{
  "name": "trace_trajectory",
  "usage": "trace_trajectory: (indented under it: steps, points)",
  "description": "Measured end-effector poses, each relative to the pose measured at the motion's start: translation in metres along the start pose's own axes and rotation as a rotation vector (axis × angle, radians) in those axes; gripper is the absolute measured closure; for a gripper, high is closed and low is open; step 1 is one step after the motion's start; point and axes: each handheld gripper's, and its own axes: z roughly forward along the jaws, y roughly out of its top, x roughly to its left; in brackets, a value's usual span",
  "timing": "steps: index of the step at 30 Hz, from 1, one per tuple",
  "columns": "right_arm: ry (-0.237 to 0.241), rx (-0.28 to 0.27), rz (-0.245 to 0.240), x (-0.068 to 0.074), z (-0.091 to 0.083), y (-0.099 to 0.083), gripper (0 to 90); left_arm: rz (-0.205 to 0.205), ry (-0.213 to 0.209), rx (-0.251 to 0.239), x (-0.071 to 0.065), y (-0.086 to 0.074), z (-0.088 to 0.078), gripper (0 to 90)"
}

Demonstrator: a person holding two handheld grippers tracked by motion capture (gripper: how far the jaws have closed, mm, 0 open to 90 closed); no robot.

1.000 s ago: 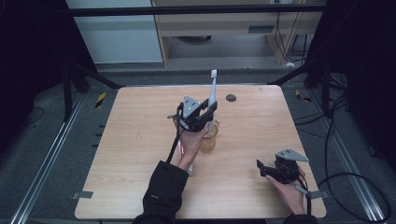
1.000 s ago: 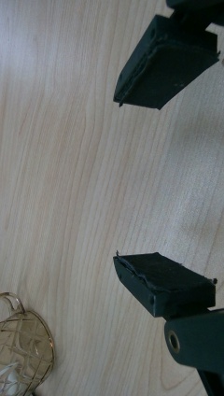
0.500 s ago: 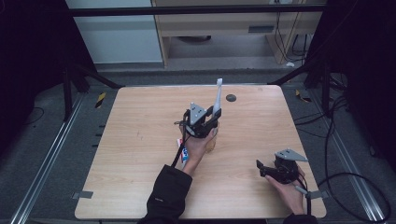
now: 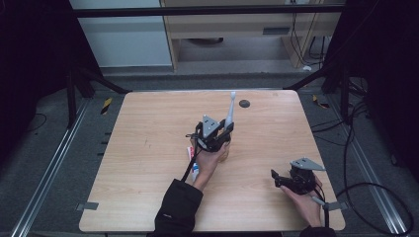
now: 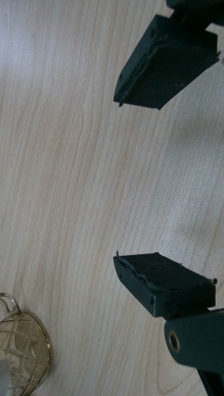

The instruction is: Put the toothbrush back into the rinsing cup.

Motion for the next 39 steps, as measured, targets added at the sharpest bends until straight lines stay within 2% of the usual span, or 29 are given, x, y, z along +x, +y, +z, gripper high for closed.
trace_trajectory:
  steps: [9,17,19,39]
  points:
    - [0.001,0.003,-0.002,0.0,0.0,0.0,18.2,0.018,0.01,0.042,-0.001,-0.011,0.0,66.3]
    - [0.0,0.004,-0.004,0.0,0.001,0.0,18.1,0.026,0.002,0.071,0.0,-0.015,-0.001,66.0]
    - [0.001,0.003,-0.003,0.0,0.001,0.0,18.1,0.02,-0.004,0.059,0.0,-0.017,-0.002,65.8]
    - [-0.001,0.005,-0.002,0.001,0.001,0.0,17.8,0.033,-0.045,0.1,0.001,-0.015,-0.011,60.1]
